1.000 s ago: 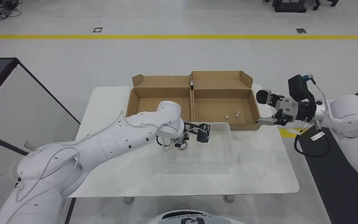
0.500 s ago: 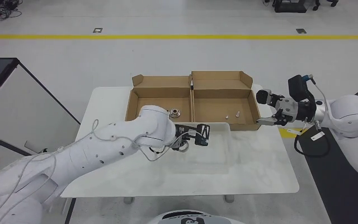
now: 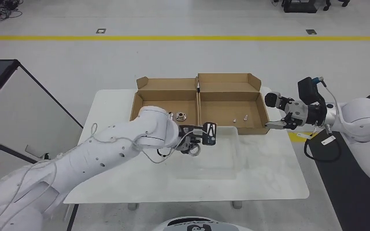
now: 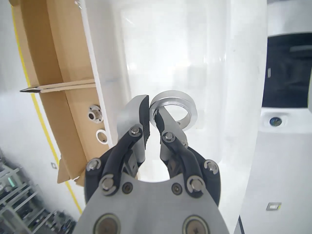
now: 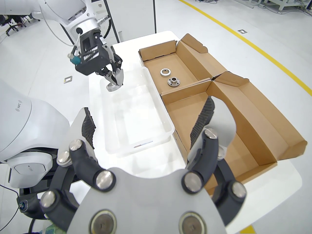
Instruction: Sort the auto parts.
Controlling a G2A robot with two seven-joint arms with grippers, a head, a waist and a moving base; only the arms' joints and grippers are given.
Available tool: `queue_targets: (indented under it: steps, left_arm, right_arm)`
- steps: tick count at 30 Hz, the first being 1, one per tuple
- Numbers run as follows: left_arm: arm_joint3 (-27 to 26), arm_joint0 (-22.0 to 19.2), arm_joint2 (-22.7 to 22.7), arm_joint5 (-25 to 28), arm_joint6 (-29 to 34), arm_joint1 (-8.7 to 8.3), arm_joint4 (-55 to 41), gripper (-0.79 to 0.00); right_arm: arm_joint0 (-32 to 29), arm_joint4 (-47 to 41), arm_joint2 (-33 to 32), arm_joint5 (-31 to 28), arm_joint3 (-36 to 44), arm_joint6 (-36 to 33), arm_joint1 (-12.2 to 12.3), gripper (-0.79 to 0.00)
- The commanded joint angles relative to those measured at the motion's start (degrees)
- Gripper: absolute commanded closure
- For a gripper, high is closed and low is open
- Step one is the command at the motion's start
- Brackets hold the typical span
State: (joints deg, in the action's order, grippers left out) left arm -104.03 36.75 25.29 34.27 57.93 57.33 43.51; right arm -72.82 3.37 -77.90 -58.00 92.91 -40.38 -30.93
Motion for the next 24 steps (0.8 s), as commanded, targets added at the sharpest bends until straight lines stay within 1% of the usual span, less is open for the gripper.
queue_targets:
  steps: [1,4,9,14,18,21,24]
  left_arm:
    - [0.5,0.7,2.3,0.2,-3.8,-0.59,0.0,0.0]
    - [1.0,2.1,5.8,2.5,-8.7,-1.69,-0.7,0.0]
    - [2.6,4.5,11.7,8.0,-13.5,-3.74,-1.7,0.0]
    - [3.0,7.2,17.3,12.9,-16.7,-5.76,0.0,0.0]
    - [3.2,9.5,21.4,15.4,-17.9,-7.21,1.4,0.0]
    - [3.2,11.0,24.5,17.3,-19.8,-8.15,0.7,0.0]
    - [3.7,13.0,27.8,20.3,-23.7,-8.99,-2.6,0.0]
  right_arm:
    - [0.0,0.0,0.0,0.0,0.0,0.0,0.0,-0.785]
    - [0.0,0.0,0.0,0.0,0.0,0.0,0.0,-0.785]
    - [0.0,0.0,0.0,0.0,0.0,0.0,0.0,-0.785]
    - [0.0,0.0,0.0,0.0,0.0,0.0,0.0,-0.785]
    - [0.0,0.0,0.0,0.0,0.0,0.0,0.0,-0.785]
    - [0.0,0.0,0.0,0.0,0.0,0.0,0.0,-0.785]
    - [0.0,0.0,0.0,0.0,0.0,0.0,0.0,-0.785]
